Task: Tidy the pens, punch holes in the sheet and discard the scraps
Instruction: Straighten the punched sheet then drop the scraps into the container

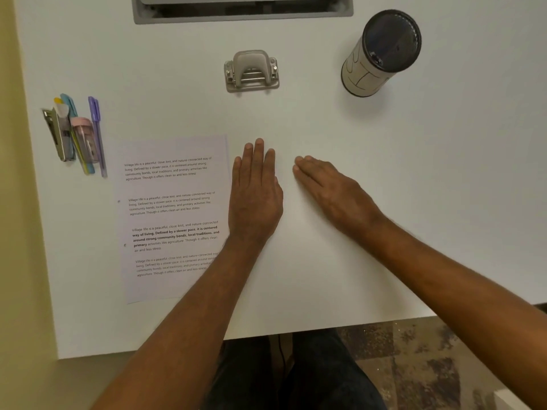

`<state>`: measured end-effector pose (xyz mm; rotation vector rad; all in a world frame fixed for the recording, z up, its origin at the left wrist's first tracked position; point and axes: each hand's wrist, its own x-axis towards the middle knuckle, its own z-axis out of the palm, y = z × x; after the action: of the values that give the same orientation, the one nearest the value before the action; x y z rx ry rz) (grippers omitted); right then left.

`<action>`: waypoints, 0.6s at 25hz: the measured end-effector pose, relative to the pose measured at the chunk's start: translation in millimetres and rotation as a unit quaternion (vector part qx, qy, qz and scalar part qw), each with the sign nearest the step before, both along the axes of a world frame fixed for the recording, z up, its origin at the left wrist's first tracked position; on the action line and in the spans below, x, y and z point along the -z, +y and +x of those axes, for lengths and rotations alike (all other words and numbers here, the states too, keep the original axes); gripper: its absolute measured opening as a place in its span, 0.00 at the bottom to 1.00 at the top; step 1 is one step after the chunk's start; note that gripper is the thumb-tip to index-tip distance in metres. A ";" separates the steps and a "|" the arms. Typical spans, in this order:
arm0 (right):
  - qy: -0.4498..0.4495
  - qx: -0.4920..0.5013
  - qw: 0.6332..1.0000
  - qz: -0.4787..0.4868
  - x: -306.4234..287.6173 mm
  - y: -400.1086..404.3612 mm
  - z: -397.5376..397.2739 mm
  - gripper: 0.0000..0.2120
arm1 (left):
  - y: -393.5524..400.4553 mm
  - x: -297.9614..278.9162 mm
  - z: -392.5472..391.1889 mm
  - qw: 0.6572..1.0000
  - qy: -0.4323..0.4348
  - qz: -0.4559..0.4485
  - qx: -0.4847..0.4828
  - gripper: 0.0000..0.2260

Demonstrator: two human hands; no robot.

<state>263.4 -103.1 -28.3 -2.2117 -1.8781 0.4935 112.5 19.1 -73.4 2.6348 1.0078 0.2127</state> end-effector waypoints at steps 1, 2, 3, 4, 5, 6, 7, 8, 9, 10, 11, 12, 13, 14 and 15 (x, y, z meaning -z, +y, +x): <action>0.006 0.010 1.000 -0.021 -2.0 1.5 2.2 0.23 | -0.3 0.1 0.1 1.000 0.000 0.002 0.000 0.22; -0.001 0.016 0.999 -0.031 -4.6 4.7 3.1 0.21 | -0.4 0.2 0.2 1.000 -0.001 0.004 0.000 0.22; -0.020 0.009 1.000 -0.022 -3.7 6.7 3.9 0.19 | -0.4 0.3 0.6 1.000 -0.002 0.005 -0.001 0.22; -0.036 -0.003 0.999 -0.014 -2.6 7.7 5.0 0.16 | -0.4 0.5 1.2 1.000 -0.003 0.006 -0.001 0.23; -0.044 -0.013 0.999 -0.014 -0.3 8.3 6.0 0.13 | -0.4 0.8 1.3 1.000 -0.002 0.007 -0.002 0.23; -0.045 -0.014 0.999 -0.017 0.0 9.2 7.0 0.12 | -0.4 1.1 1.2 1.000 -0.001 0.008 -0.003 0.23; -0.044 -0.010 0.999 -0.015 0.2 9.8 7.5 0.12 | -0.5 1.2 1.0 1.000 0.001 0.009 -0.003 0.23; -0.042 -0.003 0.999 -0.008 -0.7 11.5 7.2 0.12 | -0.6 0.9 0.8 1.000 0.002 0.009 -0.002 0.23; -0.040 0.010 0.999 -0.001 -1.3 13.5 6.4 0.14 | -0.7 0.6 1.1 1.000 0.003 0.009 0.000 0.23; -0.042 0.022 0.999 0.003 -2.0 16.6 5.0 0.15 | -0.8 0.1 1.6 1.000 0.003 0.009 0.000 0.23; -0.046 0.034 0.998 0.002 -3.2 20.1 2.4 0.15 | -0.7 -0.5 1.9 1.000 0.003 0.008 0.000 0.23; -0.049 0.047 0.998 0.001 -3.8 23.1 -1.3 0.15 | -0.5 -1.2 1.8 1.000 0.002 0.006 0.000 0.23; -0.042 0.059 0.997 0.001 -4.1 25.7 -4.6 0.14 | 0.0 -2.5 1.5 1.000 0.001 0.001 0.000 0.23; -0.020 0.082 0.996 0.001 -5.1 28.3 -5.5 0.12 | 0.7 -3.8 1.7 1.000 -0.002 -0.008 -0.001 0.22; 0.021 0.124 0.992 0.000 -7.5 31.1 -3.7 0.10 | 1.7 -5.6 2.4 1.000 -0.006 -0.017 -0.006 0.22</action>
<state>259.7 -72.0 -20.8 -2.3706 -1.5515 0.4906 114.9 20.8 -67.8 2.5949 1.0148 0.2112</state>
